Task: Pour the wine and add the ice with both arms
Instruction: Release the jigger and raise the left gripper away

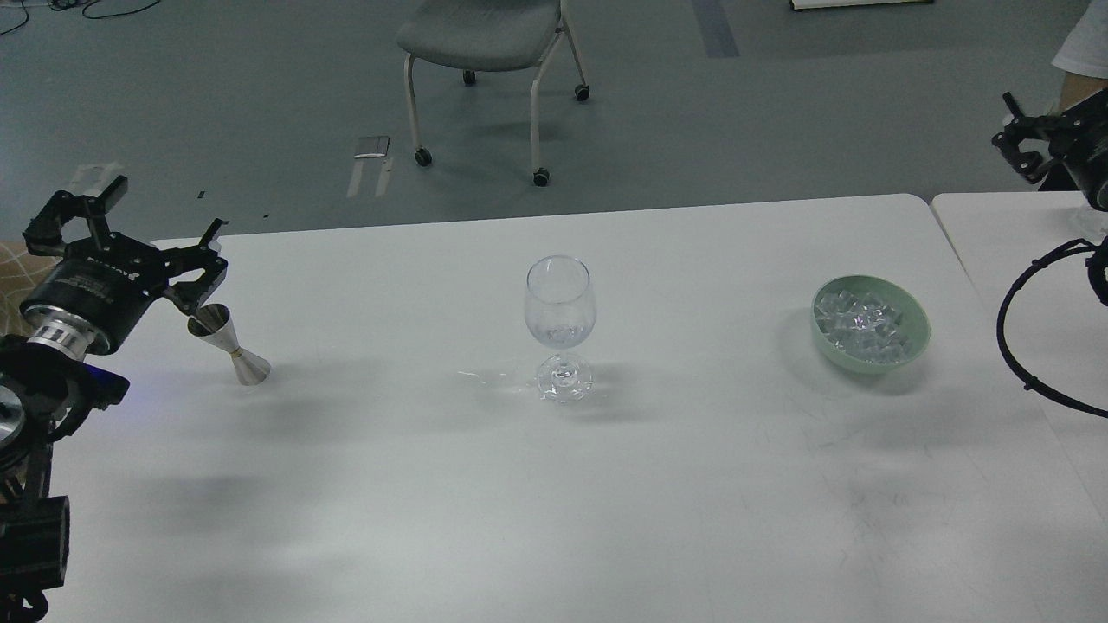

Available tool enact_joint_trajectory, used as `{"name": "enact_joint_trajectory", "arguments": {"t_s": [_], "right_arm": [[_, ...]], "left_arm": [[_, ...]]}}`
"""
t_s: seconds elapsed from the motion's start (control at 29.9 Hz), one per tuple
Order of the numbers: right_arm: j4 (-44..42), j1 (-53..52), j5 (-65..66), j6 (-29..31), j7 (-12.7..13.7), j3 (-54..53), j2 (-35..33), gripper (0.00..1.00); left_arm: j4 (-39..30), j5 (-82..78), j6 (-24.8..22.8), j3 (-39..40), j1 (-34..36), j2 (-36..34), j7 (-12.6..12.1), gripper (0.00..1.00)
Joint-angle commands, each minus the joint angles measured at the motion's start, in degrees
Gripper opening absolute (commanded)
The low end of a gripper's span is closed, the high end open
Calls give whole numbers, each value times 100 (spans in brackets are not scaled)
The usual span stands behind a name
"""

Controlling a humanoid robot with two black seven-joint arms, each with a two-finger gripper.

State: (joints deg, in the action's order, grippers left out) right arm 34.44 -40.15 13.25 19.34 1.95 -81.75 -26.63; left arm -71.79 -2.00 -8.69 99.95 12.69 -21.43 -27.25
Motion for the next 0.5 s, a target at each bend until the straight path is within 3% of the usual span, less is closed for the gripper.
{"name": "enact_joint_trajectory", "arguments": {"t_s": [0.0, 0.13, 0.23, 0.47], "right_arm": [[36, -159, 336, -1, -28, 317, -158, 100], [27, -528, 889, -1, -90, 573, -185, 100], [71, -598, 1415, -1, -90, 590, -229, 100], [238, -1108, 2743, -1, -107, 1335, -413, 100]], "left_arm": [[-221, -64, -36, -133, 23, -81, -75, 98], [-511, -99, -98, -195, 111, -344, -44, 98], [-625, -160, -19, -343, 584, -590, -35, 98], [-644, -301, 947, -740, 1447, -767, 26, 98]]}}
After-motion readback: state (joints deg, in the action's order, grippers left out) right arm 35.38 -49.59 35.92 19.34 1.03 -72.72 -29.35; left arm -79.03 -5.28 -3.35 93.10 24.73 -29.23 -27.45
